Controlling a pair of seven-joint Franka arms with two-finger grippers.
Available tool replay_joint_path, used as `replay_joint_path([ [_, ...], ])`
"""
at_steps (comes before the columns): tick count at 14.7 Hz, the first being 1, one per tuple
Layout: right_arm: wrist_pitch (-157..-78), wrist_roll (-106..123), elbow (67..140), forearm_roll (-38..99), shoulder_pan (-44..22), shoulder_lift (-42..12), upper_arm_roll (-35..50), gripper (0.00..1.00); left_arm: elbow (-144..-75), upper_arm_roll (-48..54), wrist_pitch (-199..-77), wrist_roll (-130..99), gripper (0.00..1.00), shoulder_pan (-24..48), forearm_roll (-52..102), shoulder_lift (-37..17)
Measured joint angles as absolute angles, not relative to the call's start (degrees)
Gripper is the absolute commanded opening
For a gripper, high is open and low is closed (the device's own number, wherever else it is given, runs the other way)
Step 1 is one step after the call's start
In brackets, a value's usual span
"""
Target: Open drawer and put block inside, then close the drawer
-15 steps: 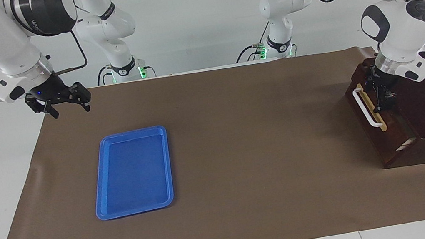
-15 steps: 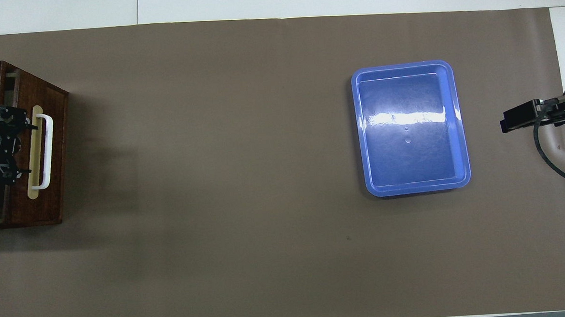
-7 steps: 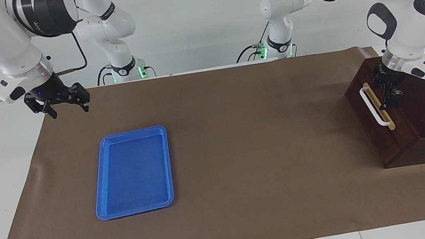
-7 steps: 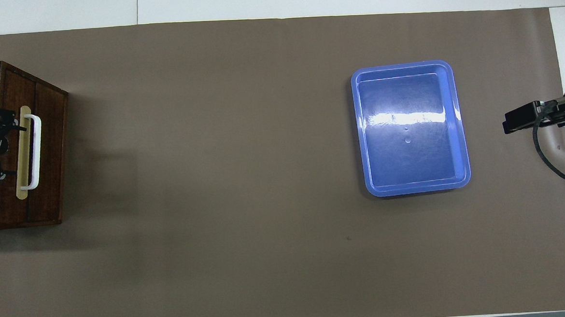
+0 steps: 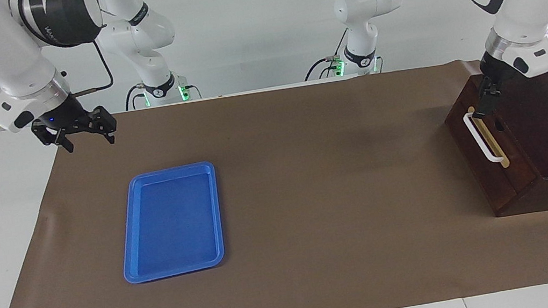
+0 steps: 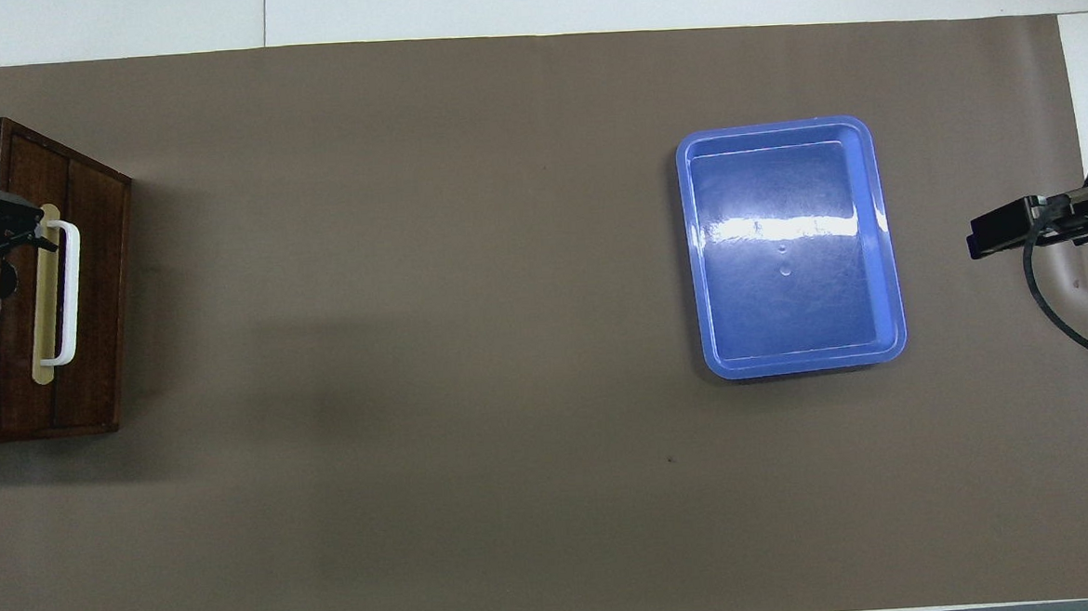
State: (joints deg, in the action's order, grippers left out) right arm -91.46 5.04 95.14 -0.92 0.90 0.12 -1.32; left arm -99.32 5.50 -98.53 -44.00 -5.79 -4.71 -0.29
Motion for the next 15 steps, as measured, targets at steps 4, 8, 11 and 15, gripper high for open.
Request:
replay_joint_path([
  [4,-91.46,5.04,95.14,-0.92,0.90,0.15,-1.32,1.00,-99.22,5.51,-93.71,-23.76,1.00,-4.32,-2.95,1.65],
  [8,-91.46,5.04,95.14,-0.92,0.90,0.16,-1.32,1.00,-99.19,5.52,-90.84,-15.90,1.00,-3.33,-2.23,1.76],
  [11,-91.46,5.04,95.14,-0.92,0.90,0.17,-1.32,1.00,-98.84,4.73,-89.57,-7.53,1.00,-1.89,-2.21,1.75],
  [15,-91.46,5.04,95.14,-0.92,0.90,0.17,-1.32,1.00,-95.15,2.26,-86.40,-1.65,1.00,1.34,-2.16,1.01],
])
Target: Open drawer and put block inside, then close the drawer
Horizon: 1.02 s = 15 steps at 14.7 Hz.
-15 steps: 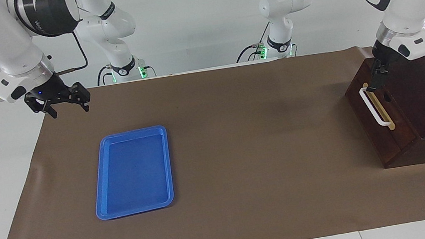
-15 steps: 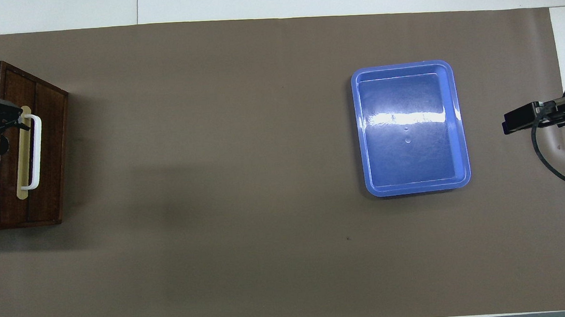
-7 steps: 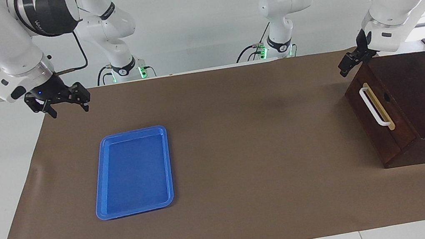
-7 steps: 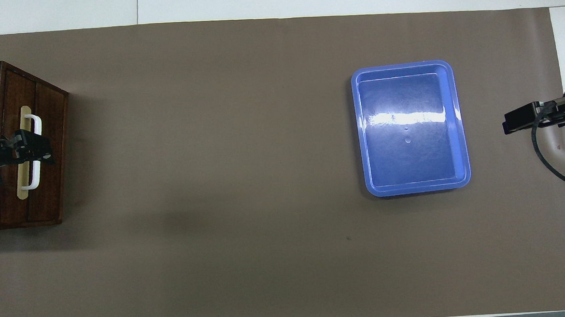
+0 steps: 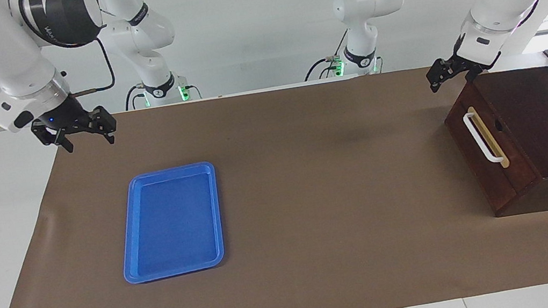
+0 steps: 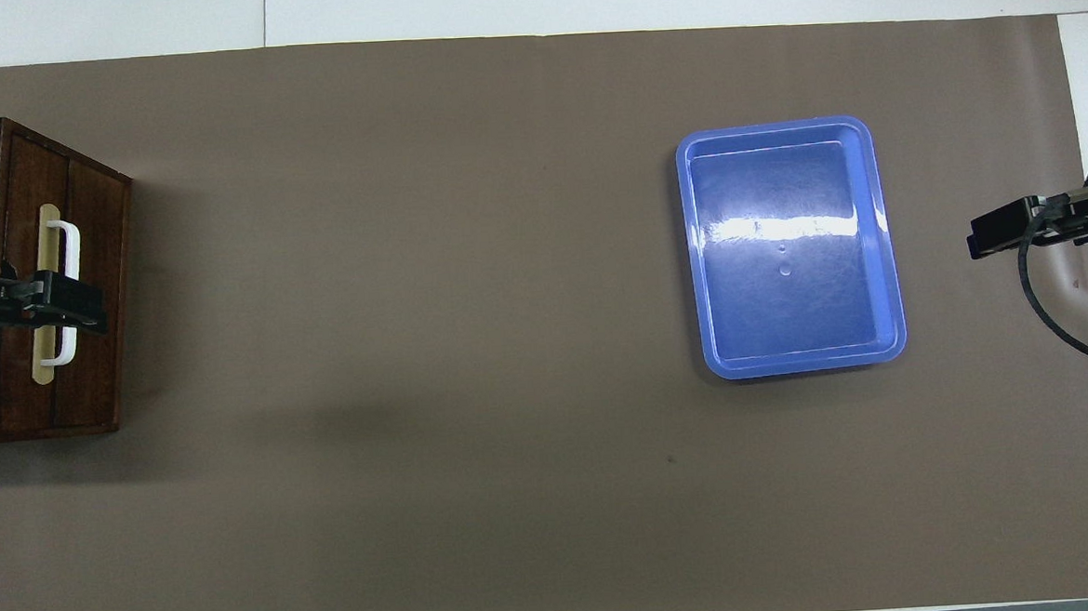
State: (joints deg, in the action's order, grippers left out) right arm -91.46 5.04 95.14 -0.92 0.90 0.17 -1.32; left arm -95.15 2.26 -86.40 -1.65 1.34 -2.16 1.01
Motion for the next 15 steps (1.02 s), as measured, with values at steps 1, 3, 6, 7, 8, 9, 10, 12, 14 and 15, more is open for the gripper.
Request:
replay_joint_path([
  [1,-91.46,5.04,95.14,-0.92,0.90,0.17,-1.32,1.00,-94.61,2.21,-85.83,-1.36,1.00,1.83,-2.16,0.89],
  [3,-91.46,5.04,95.15,-0.92,0.90,0.17,-1.32,1.00,-94.33,2.19,-85.58,-1.03,1.00,2.33,-2.16,0.80],
  [6,-91.46,5.04,95.15,-0.92,0.90,0.17,-1.32,1.00,-94.28,2.07,-85.57,-0.75,1.00,2.54,-2.16,0.66],
  [7,-91.46,5.04,95.15,-0.92,0.90,0.17,-1.32,1.00,-94.24,2.03,-85.58,-0.65,1.00,2.54,-2.16,0.63],
  [8,-91.46,5.04,95.15,-0.92,0.90,0.17,-1.32,1.00,-94.23,1.99,-85.58,-0.59,1.00,2.54,-2.16,0.62],
  [9,-91.46,5.04,95.15,-0.92,0.90,0.17,-1.32,1.00,-94.23,1.96,-85.58,-0.54,1.00,2.54,-2.16,0.61],
  [10,-91.46,5.04,95.15,-0.92,0.90,0.17,-1.32,1.00,-94.22,1.95,-85.58,-0.51,1.00,2.54,-2.16,0.59],
  [12,-91.46,5.04,95.15,-0.92,0.90,0.17,-1.32,1.00,-94.19,1.88,-85.58,-0.48,1.00,2.54,-2.16,0.59],
  [14,-91.46,5.04,95.15,-0.92,0.90,0.17,-1.32,1.00,-94.18,1.76,-85.58,-0.39,1.00,2.54,-2.16,0.59],
  [15,-91.46,5.04,95.15,-0.92,0.90,0.17,-1.32,1.00,-94.13,1.70,-85.65,-0.32,1.00,2.54,-2.16,0.59],
])
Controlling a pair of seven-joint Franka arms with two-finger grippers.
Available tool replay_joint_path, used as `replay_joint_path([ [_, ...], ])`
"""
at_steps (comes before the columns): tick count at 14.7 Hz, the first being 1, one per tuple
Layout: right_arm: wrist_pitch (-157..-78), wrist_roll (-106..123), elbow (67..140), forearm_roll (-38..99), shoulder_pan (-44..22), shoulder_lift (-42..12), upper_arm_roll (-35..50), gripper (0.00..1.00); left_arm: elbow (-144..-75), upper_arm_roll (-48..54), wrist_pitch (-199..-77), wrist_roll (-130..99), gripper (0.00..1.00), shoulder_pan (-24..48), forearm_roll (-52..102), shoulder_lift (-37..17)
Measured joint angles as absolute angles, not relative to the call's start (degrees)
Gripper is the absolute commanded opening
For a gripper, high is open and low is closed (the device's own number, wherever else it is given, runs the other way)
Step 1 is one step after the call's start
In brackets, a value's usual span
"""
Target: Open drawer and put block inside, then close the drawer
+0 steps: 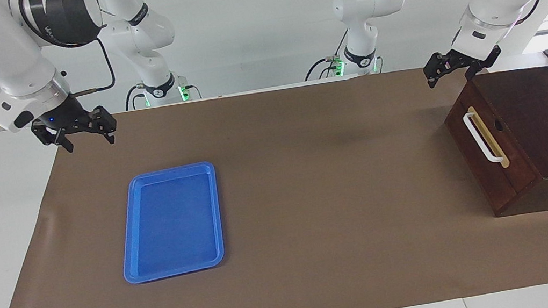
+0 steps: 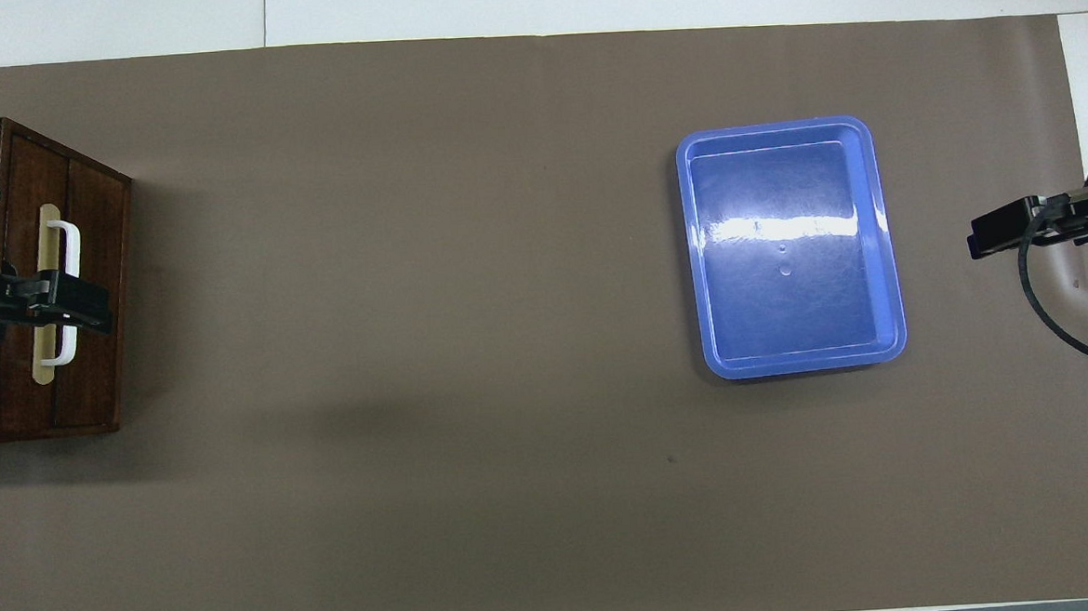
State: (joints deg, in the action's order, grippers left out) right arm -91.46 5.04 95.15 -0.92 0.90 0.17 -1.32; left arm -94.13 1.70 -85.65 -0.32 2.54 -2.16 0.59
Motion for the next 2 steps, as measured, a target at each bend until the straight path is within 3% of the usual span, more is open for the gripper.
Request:
replay_joint_path([
  [2,-91.46,5.04,95.15,-0.92,0.90,0.17,-1.32,1.00,-93.92,1.63,-85.69,-0.31,1.00,2.53,-2.16,0.59],
])
